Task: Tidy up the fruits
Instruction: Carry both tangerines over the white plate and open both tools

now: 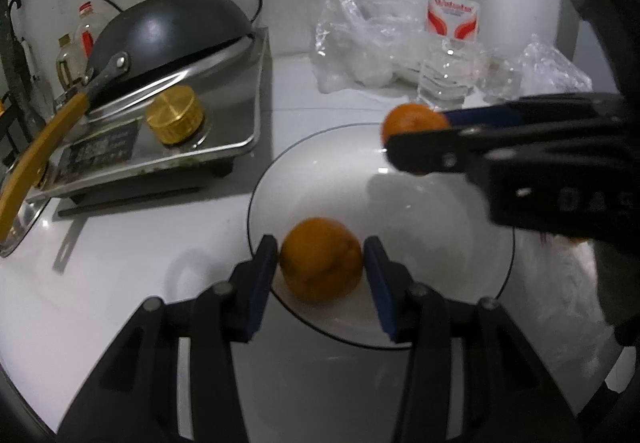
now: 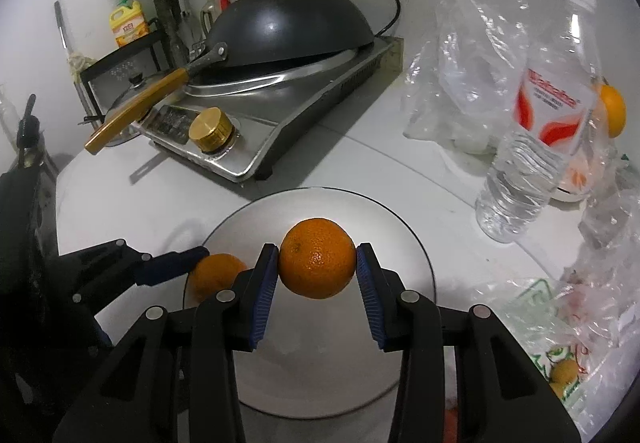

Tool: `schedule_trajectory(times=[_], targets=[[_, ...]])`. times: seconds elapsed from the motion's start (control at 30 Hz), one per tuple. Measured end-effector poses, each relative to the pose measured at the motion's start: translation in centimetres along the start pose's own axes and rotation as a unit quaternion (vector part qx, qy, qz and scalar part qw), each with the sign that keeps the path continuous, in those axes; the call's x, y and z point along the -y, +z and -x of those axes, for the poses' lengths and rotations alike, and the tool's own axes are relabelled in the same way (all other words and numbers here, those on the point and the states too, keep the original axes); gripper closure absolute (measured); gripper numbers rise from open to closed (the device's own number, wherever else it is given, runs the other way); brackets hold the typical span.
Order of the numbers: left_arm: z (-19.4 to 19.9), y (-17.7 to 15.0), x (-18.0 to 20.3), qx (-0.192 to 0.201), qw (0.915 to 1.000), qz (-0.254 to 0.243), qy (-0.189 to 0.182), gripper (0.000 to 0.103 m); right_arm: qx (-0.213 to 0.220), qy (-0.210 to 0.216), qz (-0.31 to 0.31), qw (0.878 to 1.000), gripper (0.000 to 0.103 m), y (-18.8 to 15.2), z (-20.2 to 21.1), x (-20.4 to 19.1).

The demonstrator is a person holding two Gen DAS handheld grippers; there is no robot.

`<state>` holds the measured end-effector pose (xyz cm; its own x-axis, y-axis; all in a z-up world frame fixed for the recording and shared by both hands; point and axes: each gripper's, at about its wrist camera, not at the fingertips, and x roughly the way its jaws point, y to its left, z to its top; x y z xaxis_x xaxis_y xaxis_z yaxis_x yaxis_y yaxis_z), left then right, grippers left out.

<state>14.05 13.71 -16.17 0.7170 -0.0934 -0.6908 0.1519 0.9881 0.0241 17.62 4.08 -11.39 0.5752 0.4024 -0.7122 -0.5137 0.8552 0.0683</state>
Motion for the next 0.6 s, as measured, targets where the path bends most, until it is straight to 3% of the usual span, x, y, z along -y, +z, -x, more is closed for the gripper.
schedule_trajectory(times=[0.1, 0.6], targets=[[0.5, 0.2, -0.7, 0.011, 0.9997, 0.018, -0.013, 0.051, -0.010, 0.002, 0.000, 1.000, 0.061, 0.4, -1.1, -0.5], [2.7, -1.5, -5.3, 0.032, 0.9974, 0.063, -0.014, 0.051, -0.049, 0.023, -0.020, 0.998, 0.060, 1.3, -5.7, -2.9]])
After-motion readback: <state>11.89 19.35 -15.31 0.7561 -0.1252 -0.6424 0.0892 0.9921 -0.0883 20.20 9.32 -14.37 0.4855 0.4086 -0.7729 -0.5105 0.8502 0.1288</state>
